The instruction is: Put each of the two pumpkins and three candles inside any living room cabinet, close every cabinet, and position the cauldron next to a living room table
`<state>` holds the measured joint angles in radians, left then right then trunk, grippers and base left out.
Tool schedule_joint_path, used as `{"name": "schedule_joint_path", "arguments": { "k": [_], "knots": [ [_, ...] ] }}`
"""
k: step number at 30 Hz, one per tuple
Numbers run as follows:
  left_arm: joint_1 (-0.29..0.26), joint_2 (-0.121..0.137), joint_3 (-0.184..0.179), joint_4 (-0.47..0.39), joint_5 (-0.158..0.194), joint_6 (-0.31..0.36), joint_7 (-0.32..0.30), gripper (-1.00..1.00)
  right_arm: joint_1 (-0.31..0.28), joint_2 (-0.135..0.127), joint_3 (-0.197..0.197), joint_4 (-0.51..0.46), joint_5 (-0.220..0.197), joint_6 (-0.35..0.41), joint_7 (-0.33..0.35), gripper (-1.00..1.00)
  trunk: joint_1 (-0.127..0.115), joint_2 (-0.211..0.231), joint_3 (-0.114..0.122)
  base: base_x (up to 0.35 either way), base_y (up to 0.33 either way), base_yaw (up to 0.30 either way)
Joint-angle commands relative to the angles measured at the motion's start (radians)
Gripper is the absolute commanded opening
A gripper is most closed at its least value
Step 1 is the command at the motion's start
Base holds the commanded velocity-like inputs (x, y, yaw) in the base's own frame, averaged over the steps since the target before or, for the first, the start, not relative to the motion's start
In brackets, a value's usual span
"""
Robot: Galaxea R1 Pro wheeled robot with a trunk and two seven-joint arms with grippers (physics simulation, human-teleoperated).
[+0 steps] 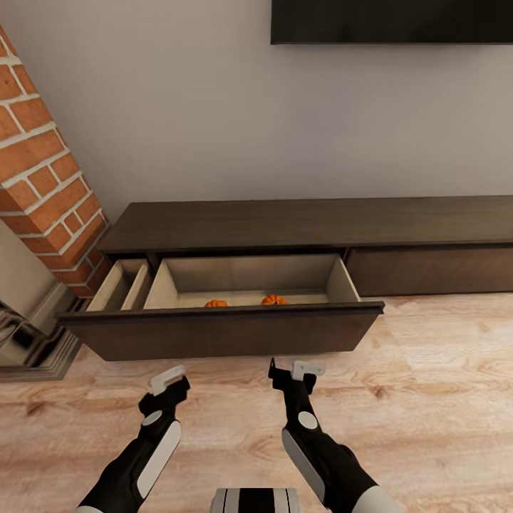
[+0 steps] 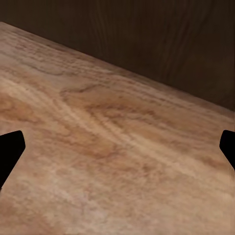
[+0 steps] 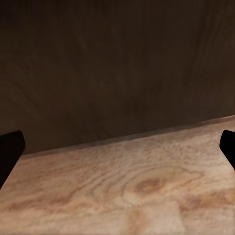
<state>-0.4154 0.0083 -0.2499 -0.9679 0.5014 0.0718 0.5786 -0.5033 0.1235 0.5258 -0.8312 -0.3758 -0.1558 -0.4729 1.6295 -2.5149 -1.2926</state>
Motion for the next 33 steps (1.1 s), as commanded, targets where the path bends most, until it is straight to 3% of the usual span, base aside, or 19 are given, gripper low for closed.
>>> {"name": "schedule_joint_path", "arguments": {
  "k": [1,7,14,18,24,33],
  "knots": [
    [0.000,0.001,-0.003,-0.001,0.002,-0.001,0.007,1.00,0.000,-0.001,0.004,0.000,0.002,-0.008,0.001,1.00,0.000,0.000,-0.001,0.000,0.000,0.000],
    [0.000,0.002,-0.003,0.002,0.001,-0.015,0.007,1.00,0.001,-0.003,0.002,0.003,0.053,-0.042,0.059,1.00,0.000,0.000,-0.001,0.000,0.000,0.000],
    [0.000,0.002,-0.004,0.003,0.000,-0.018,0.007,1.00,0.002,-0.027,0.001,0.003,0.058,-0.054,0.147,1.00,0.000,0.000,-0.001,0.000,0.000,0.000],
    [0.000,0.002,-0.005,0.004,-0.009,-0.021,0.007,1.00,0.002,-0.037,0.001,-0.001,0.057,-0.055,0.157,1.00,0.000,0.000,-0.001,0.000,0.000,0.000],
    [0.000,-0.003,-0.013,0.006,-0.071,-0.038,0.007,1.00,0.003,-0.038,0.002,-0.013,0.066,-0.058,0.158,1.00,0.000,0.000,-0.001,0.000,0.000,0.000],
    [0.000,-0.006,-0.041,0.008,-0.084,-0.044,0.007,1.00,0.003,-0.039,0.002,-0.020,0.070,-0.064,0.161,1.00,0.000,0.000,-0.001,0.000,0.000,0.000]
  ]
}}
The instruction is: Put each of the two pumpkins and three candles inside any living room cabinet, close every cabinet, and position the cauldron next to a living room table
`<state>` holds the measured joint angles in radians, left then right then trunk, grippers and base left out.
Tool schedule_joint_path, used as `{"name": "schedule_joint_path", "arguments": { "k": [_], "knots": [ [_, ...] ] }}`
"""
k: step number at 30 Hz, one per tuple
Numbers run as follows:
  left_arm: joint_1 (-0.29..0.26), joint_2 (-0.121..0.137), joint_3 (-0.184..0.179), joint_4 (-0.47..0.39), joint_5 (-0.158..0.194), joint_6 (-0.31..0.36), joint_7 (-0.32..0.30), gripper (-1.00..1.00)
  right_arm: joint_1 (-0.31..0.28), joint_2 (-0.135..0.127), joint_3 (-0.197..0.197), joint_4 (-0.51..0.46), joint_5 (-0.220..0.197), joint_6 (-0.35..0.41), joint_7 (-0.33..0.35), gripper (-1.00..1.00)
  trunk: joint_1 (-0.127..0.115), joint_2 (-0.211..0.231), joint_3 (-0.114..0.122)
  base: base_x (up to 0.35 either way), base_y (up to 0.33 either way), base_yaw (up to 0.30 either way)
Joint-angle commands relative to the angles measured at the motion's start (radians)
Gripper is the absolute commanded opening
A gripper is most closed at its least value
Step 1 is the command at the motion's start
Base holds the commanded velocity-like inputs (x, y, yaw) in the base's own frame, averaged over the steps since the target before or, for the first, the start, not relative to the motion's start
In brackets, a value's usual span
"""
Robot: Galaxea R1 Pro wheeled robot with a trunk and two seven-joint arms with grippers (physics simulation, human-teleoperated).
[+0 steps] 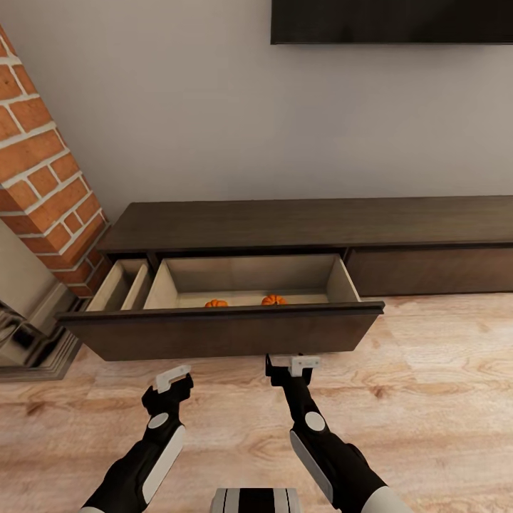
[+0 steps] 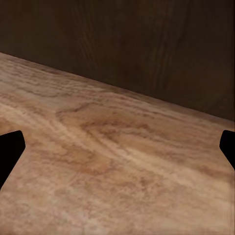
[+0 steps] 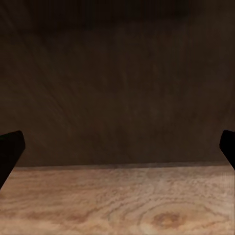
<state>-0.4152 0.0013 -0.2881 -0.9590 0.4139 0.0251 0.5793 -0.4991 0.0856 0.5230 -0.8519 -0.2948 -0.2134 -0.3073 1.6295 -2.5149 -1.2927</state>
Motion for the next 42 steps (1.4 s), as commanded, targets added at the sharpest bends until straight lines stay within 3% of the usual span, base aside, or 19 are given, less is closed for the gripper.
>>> {"name": "schedule_joint_path", "arguments": {
  "k": [1,6,11,18,26,42],
  "knots": [
    [0.000,0.001,-0.004,-0.001,0.004,0.003,0.007,1.00,-0.001,-0.001,0.005,0.000,-0.010,-0.007,-0.005,1.00,0.000,0.000,-0.001,0.000,0.000,0.000],
    [0.000,0.000,-0.006,-0.001,0.003,0.003,0.007,1.00,-0.001,-0.001,0.004,0.003,-0.010,-0.023,-0.005,1.00,0.000,0.000,-0.001,0.000,0.000,0.000],
    [0.000,0.001,-0.008,-0.002,0.002,-0.002,0.007,1.00,-0.001,-0.010,0.003,0.017,-0.010,-0.112,-0.005,1.00,0.000,0.000,-0.001,0.000,0.000,0.000],
    [0.002,0.004,-0.028,-0.002,0.000,-0.093,0.008,1.00,-0.001,-0.043,0.005,0.022,-0.012,-0.154,-0.001,1.00,0.000,0.000,-0.001,0.000,0.000,0.000],
    [0.003,0.005,-0.046,-0.002,-0.001,-0.122,0.011,1.00,-0.001,-0.064,0.004,0.078,-0.013,-0.237,0.073,1.00,0.000,0.000,-0.001,0.000,0.000,0.000],
    [0.003,0.002,-0.046,-0.001,-0.003,-0.151,0.019,1.00,-0.001,-0.065,0.005,0.110,-0.010,-0.250,0.080,1.00,0.000,0.000,-0.001,0.066,0.030,0.000]
  ]
}}
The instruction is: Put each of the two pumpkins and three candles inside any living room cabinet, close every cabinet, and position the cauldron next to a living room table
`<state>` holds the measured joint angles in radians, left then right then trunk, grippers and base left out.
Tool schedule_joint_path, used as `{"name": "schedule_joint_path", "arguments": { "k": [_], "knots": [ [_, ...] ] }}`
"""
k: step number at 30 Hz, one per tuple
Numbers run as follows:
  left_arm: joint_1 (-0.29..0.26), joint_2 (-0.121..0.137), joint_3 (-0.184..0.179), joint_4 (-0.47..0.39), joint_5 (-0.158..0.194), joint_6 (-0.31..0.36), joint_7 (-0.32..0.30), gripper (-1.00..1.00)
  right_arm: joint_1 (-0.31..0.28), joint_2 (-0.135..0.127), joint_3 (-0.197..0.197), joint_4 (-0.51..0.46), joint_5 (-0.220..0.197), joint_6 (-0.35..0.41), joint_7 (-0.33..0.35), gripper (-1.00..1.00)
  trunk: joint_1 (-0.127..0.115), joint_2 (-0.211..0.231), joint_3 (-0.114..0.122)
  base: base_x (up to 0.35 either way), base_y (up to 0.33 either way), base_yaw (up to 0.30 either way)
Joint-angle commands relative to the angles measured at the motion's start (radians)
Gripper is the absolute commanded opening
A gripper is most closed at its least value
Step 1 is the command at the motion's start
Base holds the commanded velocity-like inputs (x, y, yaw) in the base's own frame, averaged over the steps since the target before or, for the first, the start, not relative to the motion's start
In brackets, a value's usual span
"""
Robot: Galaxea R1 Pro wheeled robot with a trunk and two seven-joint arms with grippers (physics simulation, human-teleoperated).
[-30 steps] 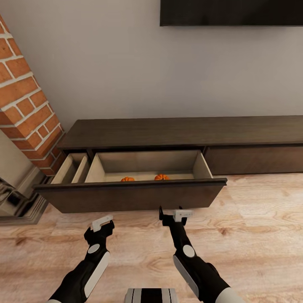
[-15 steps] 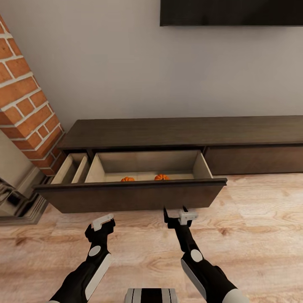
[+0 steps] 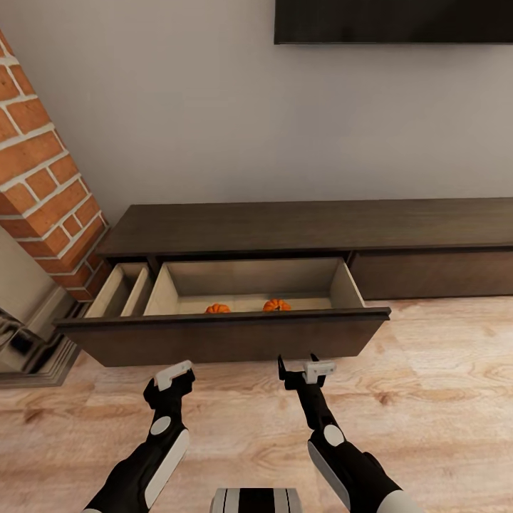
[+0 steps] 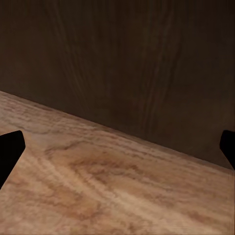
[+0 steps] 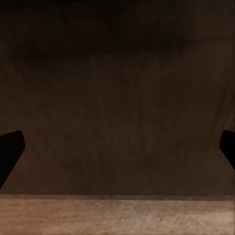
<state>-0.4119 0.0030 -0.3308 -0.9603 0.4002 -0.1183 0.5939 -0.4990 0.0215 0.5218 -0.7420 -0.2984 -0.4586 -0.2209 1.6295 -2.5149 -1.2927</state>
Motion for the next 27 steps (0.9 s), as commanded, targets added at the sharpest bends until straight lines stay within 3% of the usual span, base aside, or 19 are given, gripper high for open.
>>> {"name": "schedule_joint_path", "arguments": {
  "k": [1,6,21,27],
  "knots": [
    [-0.001,0.000,-0.004,0.000,0.011,-0.014,0.005,1.00,-0.001,-0.001,0.006,0.001,-0.007,-0.005,-0.006,1.00,0.000,0.000,-0.001,0.002,0.001,0.000],
    [-0.001,0.001,-0.004,0.000,0.015,-0.043,0.006,1.00,-0.001,-0.002,0.006,0.002,-0.007,-0.022,-0.006,1.00,0.000,0.000,-0.001,0.041,0.000,0.000],
    [-0.001,0.000,-0.004,0.000,0.015,-0.048,0.006,1.00,-0.001,-0.002,0.006,0.003,-0.007,-0.034,0.012,1.00,0.000,0.000,-0.001,0.112,0.000,0.000],
    [-0.001,0.001,-0.004,0.001,0.013,-0.048,0.006,1.00,-0.001,-0.002,0.006,0.003,-0.007,-0.034,0.012,1.00,0.000,0.000,-0.001,0.244,0.000,0.000]
  ]
}}
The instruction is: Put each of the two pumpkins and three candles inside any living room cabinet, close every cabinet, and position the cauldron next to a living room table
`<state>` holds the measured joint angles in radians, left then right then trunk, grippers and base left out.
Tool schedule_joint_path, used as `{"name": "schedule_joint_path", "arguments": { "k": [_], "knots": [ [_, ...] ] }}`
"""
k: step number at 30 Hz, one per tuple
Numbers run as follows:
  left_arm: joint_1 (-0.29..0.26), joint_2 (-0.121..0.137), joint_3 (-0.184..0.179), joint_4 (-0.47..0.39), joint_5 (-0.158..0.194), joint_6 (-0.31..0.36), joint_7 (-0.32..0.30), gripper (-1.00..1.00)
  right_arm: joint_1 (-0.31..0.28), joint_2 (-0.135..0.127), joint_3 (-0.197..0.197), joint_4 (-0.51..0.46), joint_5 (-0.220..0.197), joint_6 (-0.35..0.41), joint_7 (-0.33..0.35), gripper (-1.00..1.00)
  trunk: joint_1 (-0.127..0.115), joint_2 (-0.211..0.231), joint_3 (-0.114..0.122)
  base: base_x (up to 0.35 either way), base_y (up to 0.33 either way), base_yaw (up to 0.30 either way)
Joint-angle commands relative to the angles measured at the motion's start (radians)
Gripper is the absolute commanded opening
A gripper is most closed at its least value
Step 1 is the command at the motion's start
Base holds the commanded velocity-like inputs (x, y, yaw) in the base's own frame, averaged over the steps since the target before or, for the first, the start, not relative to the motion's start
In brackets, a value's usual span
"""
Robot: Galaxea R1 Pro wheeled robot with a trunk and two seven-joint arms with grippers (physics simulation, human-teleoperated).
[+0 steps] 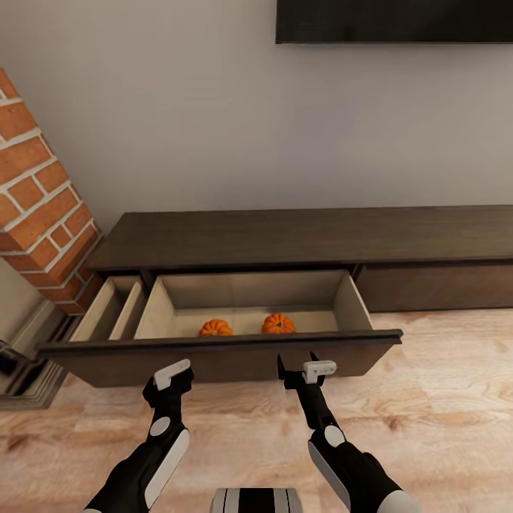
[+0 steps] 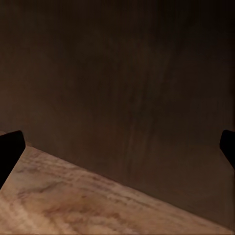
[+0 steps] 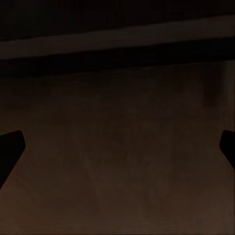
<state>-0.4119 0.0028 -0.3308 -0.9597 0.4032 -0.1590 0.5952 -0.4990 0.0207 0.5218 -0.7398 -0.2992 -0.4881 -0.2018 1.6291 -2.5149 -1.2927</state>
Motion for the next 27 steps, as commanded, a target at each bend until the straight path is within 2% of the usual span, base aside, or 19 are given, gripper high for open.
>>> {"name": "schedule_joint_path", "arguments": {
  "k": [1,13,27],
  "knots": [
    [-0.001,0.001,-0.004,0.000,0.011,-0.007,0.004,1.00,-0.001,-0.001,0.006,0.000,-0.006,-0.004,-0.007,1.00,0.000,0.000,-0.001,0.147,0.000,0.000],
    [-0.001,0.002,-0.004,0.000,0.011,-0.007,0.005,1.00,-0.001,-0.001,0.006,-0.001,-0.008,-0.004,-0.007,1.00,0.000,0.000,-0.001,0.108,0.000,0.000],
    [-0.001,0.003,-0.002,0.000,0.011,-0.007,0.005,1.00,-0.001,-0.001,0.006,-0.003,-0.008,-0.004,-0.007,1.00,0.000,0.000,-0.001,0.260,0.000,0.000]
  ]
}}
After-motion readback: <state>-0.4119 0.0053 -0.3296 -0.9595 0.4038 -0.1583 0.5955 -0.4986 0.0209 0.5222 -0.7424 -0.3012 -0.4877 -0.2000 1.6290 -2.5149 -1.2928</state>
